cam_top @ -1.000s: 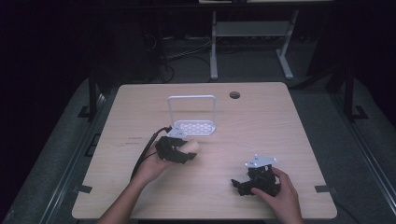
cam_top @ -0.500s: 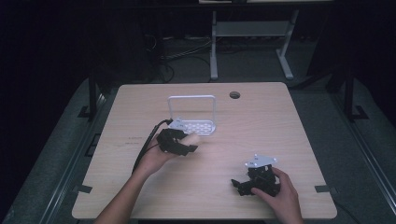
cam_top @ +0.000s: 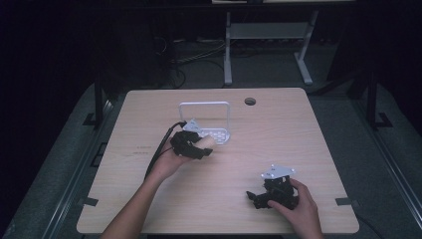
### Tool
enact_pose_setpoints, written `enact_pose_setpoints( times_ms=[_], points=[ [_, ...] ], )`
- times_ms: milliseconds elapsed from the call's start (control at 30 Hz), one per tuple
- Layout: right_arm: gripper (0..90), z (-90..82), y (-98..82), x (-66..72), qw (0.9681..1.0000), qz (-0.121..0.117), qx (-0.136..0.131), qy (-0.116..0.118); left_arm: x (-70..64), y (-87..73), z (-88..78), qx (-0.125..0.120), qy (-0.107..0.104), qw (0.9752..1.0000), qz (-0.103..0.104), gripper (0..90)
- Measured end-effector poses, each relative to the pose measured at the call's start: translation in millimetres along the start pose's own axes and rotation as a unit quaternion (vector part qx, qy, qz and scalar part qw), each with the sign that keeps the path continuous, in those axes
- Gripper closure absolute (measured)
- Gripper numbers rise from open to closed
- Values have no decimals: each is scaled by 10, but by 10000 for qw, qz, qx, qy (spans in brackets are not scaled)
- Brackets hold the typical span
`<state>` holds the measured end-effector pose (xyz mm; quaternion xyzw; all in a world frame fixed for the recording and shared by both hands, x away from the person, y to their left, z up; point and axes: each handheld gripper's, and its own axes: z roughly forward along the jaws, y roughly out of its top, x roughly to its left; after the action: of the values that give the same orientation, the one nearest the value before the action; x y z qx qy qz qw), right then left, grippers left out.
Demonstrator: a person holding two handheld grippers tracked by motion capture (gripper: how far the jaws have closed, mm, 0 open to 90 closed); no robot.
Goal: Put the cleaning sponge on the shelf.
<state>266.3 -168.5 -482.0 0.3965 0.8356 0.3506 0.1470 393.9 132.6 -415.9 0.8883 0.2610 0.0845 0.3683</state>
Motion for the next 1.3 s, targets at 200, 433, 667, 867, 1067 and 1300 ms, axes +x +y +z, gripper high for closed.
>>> enact_pose_setpoints(
  times_ms=[200, 433, 667, 867, 1067, 1300],
  points=[
    [18, 0, 0, 0, 10000, 0, 1, -1, 56, 63, 91, 93, 106, 9999, 35, 412],
    [19, 0, 1, 3, 10000, 24, -7, 16, 118, 111, 188, 106, 201, 9997, -10, 412],
    [18, 0, 0, 0, 10000, 2, -1, -1, 207, 170, 284, 212, 332, 9992, 4, 412],
    [18, 0, 1, 4, 10000, 26, -9, 17, 243, 194, 378, 271, 435, 9987, -84, 412],
    [18, 0, 1, 4, 10000, 25, -8, 17, 286, 198, 474, 252, 512, 9981, -213, 412],
    [19, 1, 0, 4, 10000, 29, -15, 24, 303, 208, 577, 362, 539, 9977, -192, 412]
  ],
)
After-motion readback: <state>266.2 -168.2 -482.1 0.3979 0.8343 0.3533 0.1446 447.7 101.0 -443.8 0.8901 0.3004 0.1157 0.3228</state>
